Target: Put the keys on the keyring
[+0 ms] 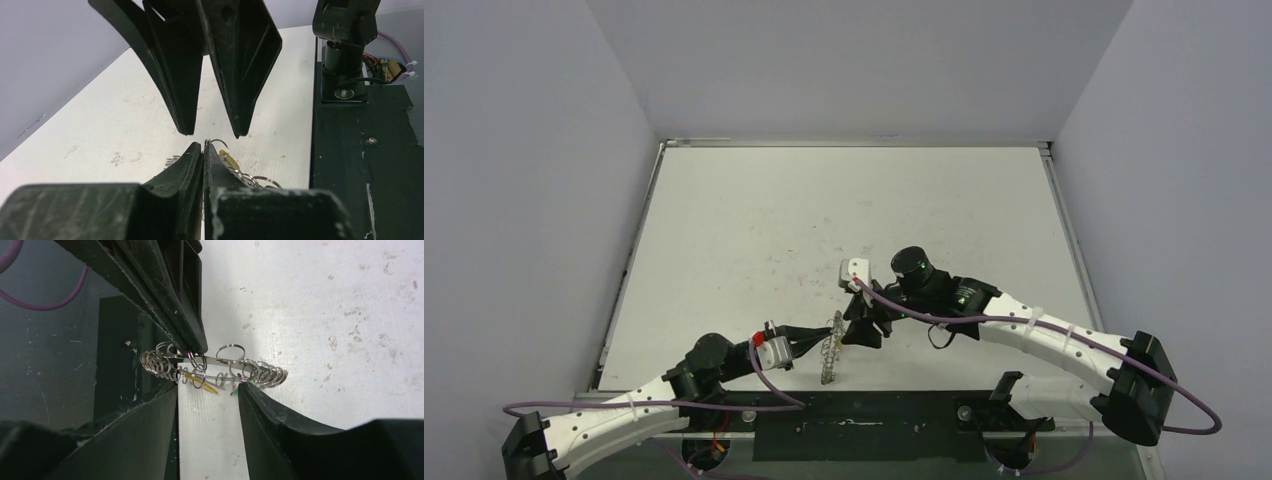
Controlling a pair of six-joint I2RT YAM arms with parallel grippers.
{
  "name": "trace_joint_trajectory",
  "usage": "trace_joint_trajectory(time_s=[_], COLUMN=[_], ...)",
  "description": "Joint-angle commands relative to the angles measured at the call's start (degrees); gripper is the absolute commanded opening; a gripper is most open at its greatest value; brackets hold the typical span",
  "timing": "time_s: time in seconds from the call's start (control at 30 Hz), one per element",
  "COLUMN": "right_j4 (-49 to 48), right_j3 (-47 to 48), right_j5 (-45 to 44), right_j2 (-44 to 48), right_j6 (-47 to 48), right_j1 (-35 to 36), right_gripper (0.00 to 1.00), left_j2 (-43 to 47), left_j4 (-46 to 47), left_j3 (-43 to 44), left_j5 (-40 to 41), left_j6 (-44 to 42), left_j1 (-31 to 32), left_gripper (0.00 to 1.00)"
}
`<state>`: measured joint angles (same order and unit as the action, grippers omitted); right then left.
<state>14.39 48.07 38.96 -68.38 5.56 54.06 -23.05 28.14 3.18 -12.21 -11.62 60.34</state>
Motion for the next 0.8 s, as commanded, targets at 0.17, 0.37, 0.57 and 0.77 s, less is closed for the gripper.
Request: trace_joint_trajectory(time_s=[0.17, 0.37, 0.57, 0.77], right_j4=[-6.32, -9.34, -11.62, -11.65], right_j3=[-1.28, -1.21, -0.98, -0.41], right_j5=[2.39, 4.01, 5.53, 6.92], right_j2=[4.38, 0.45, -1.64, -2.86], right_j6=[5.61, 6.07, 6.27, 7.16], right_j1=[-0.44, -0.45, -0.45, -0.54], right_gripper=[0.52, 0.50, 0.44, 0.10], left_j2=[0.28, -0.32, -0.62, 0.19], left_j4=[5.02, 5.79, 6.57, 5.79], left_j3=[1.83, 1.90, 2.02, 2.07], left_j5=[-0.57, -0.98, -1.43, -1.28], left_j6=[1.44, 1.89, 1.99, 2.02], left_j1=[0.22, 0.22, 0.24, 0.22], left_gripper=[0.00, 0.00, 0.00, 0.00])
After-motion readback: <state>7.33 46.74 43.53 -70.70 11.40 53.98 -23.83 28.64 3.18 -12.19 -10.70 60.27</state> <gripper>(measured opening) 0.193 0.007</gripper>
